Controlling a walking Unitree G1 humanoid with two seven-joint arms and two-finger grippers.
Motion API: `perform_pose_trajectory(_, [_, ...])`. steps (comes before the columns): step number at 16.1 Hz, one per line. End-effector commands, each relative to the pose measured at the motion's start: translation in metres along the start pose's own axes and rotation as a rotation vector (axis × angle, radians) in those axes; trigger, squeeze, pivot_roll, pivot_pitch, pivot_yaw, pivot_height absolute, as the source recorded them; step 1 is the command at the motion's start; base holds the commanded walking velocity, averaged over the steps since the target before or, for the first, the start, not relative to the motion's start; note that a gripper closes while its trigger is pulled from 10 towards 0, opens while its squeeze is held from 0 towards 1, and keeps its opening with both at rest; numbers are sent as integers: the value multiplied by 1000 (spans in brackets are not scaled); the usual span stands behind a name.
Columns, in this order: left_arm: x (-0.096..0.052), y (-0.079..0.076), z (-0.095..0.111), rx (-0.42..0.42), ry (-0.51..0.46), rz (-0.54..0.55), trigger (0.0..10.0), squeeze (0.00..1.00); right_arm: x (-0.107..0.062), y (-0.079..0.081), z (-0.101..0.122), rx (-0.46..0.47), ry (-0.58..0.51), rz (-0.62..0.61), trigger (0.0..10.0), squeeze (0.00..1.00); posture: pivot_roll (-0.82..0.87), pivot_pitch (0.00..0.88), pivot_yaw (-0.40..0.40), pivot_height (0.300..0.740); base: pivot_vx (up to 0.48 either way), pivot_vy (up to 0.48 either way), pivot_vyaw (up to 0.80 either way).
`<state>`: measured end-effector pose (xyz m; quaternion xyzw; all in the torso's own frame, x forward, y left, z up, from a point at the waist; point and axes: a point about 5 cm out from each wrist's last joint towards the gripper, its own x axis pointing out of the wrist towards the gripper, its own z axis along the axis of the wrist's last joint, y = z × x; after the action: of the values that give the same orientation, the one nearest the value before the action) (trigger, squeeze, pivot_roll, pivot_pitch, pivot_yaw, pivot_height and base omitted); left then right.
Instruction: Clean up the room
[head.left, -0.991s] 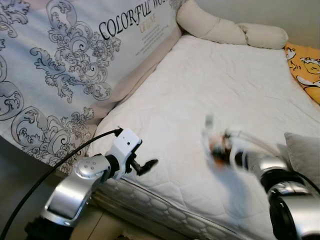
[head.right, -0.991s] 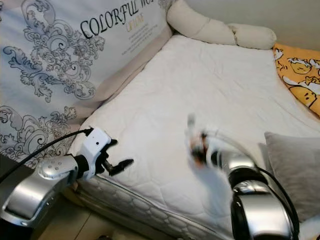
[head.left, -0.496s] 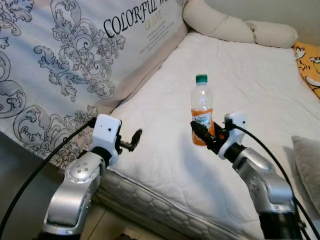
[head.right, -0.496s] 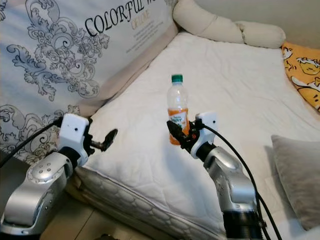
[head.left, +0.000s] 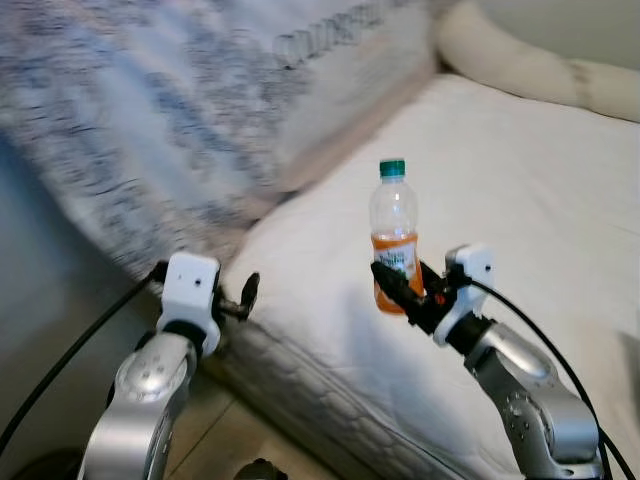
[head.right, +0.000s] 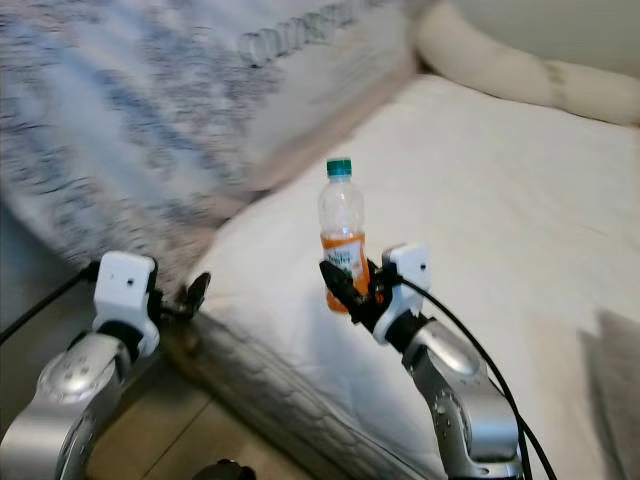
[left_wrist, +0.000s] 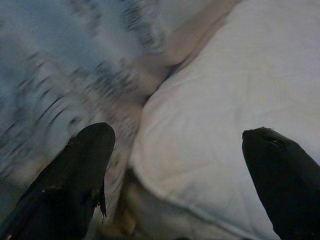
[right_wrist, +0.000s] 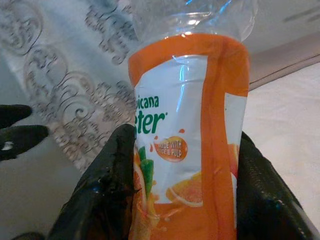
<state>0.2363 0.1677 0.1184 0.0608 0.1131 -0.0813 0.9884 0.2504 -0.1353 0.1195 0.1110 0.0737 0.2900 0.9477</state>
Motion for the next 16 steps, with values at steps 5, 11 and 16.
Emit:
perform_pose_trajectory(5, [6,9,3,11,5,52,10000,0,-1,-3,0,-32,-6,-92,10000,0,-56,0,30,740,0,0,780])
perform_pose_trajectory(11, [11,11,3,-76,31,70,10000,0,5,-12,-1,-20,22,-161,10000,0,-53,0,44,740,0,0,792])
perform_pose_trajectory(16, [11,10,4,14,7,85,10000,0,3,-9,-11,-9,70,-172,10000,0,-52,0,26,740,0,0,711])
